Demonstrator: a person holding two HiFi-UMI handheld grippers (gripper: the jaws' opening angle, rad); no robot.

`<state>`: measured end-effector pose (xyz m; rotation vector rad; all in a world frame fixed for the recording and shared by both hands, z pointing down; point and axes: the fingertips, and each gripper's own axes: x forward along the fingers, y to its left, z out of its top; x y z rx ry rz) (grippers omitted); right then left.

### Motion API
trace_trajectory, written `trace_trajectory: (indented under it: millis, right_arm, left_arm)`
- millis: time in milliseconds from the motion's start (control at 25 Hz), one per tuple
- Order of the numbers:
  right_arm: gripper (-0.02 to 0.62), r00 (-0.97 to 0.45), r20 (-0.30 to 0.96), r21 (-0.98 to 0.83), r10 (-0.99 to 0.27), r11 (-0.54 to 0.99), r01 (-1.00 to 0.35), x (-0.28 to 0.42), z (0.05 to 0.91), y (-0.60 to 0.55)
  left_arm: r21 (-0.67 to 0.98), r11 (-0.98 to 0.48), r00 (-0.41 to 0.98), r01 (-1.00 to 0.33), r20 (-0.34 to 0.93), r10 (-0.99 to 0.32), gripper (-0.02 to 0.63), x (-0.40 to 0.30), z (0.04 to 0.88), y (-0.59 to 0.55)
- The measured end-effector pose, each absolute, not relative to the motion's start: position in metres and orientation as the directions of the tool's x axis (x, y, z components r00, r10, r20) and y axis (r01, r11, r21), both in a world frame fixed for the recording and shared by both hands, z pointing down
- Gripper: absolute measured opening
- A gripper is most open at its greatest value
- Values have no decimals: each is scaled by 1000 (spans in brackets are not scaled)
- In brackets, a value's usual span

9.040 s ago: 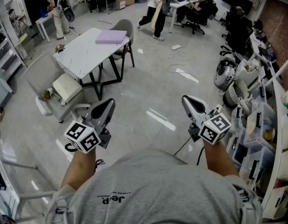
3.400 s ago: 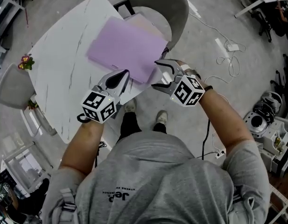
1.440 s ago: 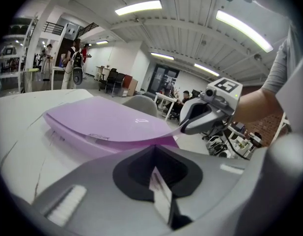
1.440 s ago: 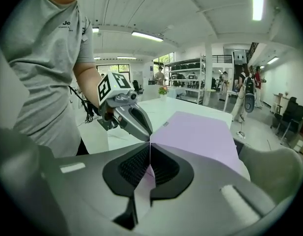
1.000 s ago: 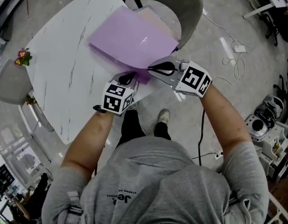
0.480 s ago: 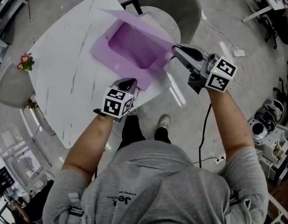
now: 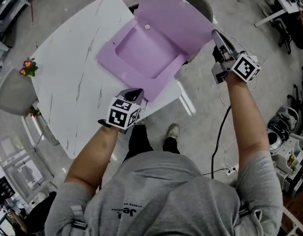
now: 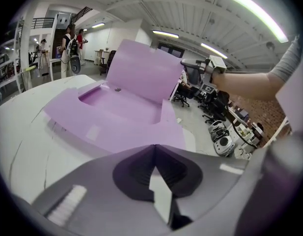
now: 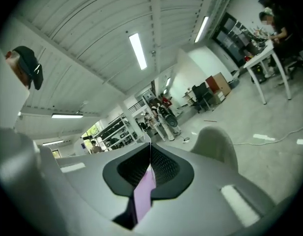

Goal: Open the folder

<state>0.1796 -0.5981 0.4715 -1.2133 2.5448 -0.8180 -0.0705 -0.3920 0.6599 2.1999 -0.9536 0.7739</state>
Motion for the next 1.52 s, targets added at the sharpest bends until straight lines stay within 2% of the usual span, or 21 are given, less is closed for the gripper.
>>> trace_trajectory:
  millis: [160,320,480,680,960,1520]
  right_arm:
    - [8,-513,144,-559,-846,358,-748,212,498,-624]
    - [8,-381,302,-503,-874,193,-842,241,543,-639]
    - [9,-249,450,-408,-858,50,-912,261,592,-646]
    - [11,-137,571,-294,-809,-46,-955,277,641,-642]
    - [26,-76,652,-263,-754,-131,-956,294,694,-628]
    - [46,-74,720,-276,-690,-187,-943,301,759,-603]
  left_arm:
    - [297,-548,560,-782,721,-408,49,-83,660,-387]
    - [311,-532,556,-788,730,-397,49,-93,661,-378]
    - [321,-524,559,-789,731,-393,49,-100,661,-372]
    - [336,-522,568,-784,727,-385,49,-102,660,-368]
    - [353,-513,578,-783,719,-387,49,-106,659,-368]
    - [365,-497,580,-787,713,-395,49,-104,660,-373]
